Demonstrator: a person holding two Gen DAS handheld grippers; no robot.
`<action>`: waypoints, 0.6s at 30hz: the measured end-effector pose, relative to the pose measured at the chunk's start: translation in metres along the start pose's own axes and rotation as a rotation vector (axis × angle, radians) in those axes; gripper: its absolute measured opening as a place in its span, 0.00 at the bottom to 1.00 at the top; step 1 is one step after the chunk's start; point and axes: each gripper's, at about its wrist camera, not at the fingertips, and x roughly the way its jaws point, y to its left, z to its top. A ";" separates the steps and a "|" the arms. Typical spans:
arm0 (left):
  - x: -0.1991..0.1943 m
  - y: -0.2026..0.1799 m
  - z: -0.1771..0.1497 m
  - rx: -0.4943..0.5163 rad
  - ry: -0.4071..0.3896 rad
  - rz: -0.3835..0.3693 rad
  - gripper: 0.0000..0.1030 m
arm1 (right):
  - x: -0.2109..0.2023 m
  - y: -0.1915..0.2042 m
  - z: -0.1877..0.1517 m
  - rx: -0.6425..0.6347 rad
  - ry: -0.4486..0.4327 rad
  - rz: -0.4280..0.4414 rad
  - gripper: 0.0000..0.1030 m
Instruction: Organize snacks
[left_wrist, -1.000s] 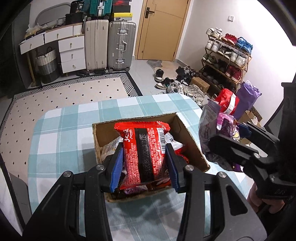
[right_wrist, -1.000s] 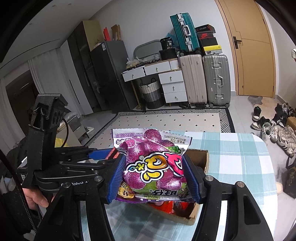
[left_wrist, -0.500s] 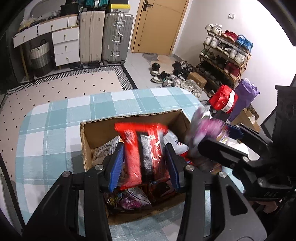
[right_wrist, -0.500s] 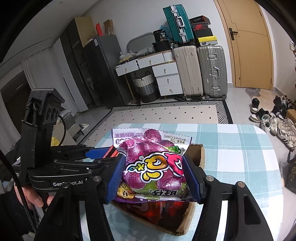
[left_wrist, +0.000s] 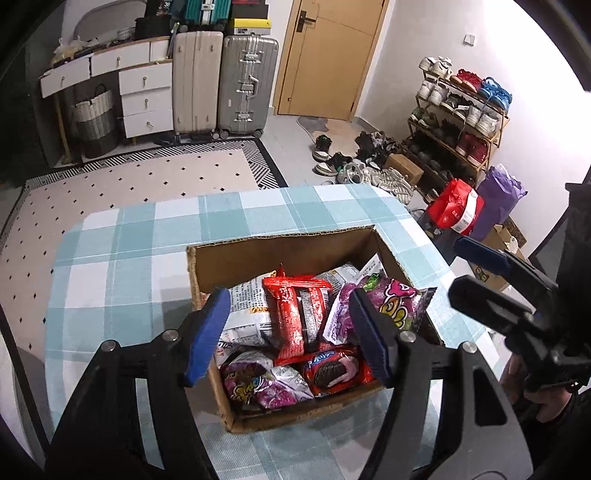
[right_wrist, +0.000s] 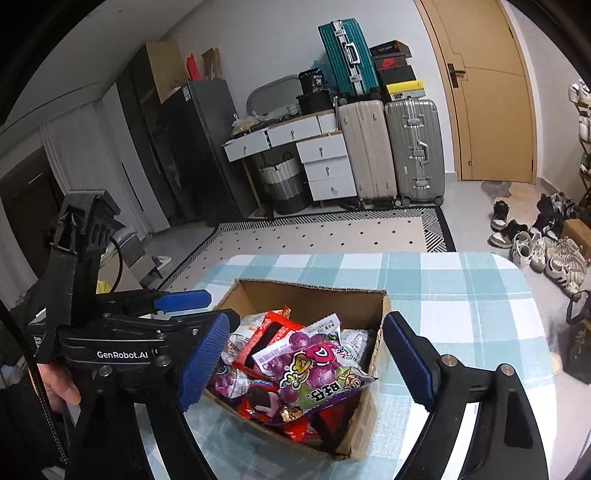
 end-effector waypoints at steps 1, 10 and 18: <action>-0.004 0.000 -0.001 -0.001 -0.007 0.002 0.63 | -0.004 0.001 0.000 -0.003 -0.007 0.000 0.85; -0.051 -0.014 -0.011 0.018 -0.068 0.042 0.75 | -0.041 0.027 0.004 -0.058 -0.074 -0.012 0.88; -0.099 -0.027 -0.020 0.030 -0.136 0.079 0.82 | -0.078 0.055 0.005 -0.123 -0.133 -0.018 0.92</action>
